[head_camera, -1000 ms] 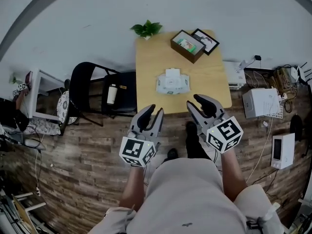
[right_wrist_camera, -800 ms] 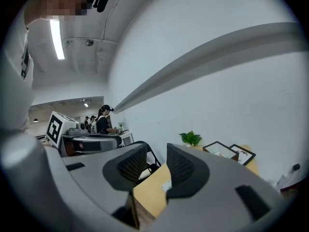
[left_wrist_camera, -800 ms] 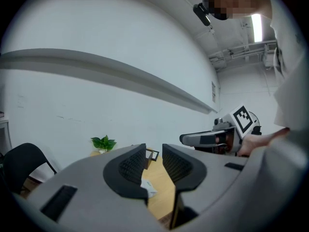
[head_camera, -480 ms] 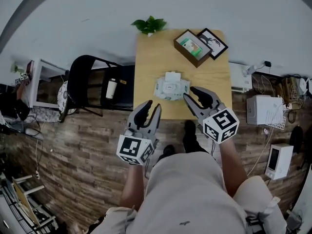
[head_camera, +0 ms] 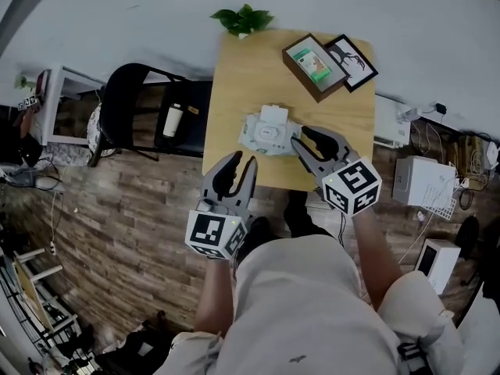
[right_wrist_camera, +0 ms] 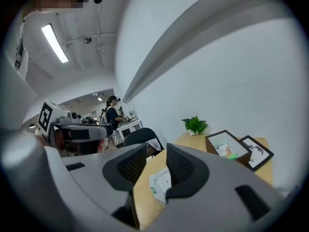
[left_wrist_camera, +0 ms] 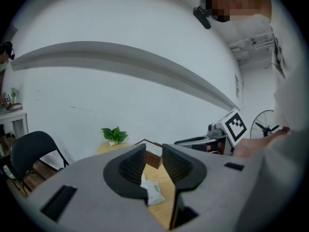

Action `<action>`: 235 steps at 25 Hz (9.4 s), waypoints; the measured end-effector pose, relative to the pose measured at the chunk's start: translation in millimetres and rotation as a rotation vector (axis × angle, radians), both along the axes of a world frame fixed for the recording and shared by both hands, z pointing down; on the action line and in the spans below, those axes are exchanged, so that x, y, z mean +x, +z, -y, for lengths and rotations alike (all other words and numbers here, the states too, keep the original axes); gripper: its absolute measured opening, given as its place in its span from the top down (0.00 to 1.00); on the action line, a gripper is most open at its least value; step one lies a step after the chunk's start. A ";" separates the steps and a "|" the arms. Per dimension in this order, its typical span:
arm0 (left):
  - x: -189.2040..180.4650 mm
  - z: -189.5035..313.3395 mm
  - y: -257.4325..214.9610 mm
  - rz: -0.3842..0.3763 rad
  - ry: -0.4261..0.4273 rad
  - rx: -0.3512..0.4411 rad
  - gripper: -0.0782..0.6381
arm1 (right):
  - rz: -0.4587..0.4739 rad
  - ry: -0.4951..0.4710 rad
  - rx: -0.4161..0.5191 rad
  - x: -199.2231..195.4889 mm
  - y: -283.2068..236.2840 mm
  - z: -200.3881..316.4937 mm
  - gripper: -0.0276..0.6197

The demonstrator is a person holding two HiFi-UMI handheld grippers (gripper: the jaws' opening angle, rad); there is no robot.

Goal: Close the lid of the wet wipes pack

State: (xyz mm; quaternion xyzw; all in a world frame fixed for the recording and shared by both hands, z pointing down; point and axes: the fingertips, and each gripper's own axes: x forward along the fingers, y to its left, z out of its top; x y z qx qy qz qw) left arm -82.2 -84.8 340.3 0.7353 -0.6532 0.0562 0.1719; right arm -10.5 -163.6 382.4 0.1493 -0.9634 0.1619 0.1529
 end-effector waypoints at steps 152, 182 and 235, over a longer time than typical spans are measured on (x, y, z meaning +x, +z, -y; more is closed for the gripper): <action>-69.9 -0.9 79.9 -0.046 0.222 -0.084 0.75 | -0.416 0.080 -0.091 -52.6 213.2 6.4 0.91; -70.7 1.1 96.9 -0.066 0.285 -0.112 0.75 | -0.501 0.069 -0.081 -70.2 233.3 -7.1 0.93; -76.5 -4.2 112.3 -0.106 0.300 -0.121 0.75 | -0.594 -0.005 -0.038 -91.8 253.3 -14.4 0.94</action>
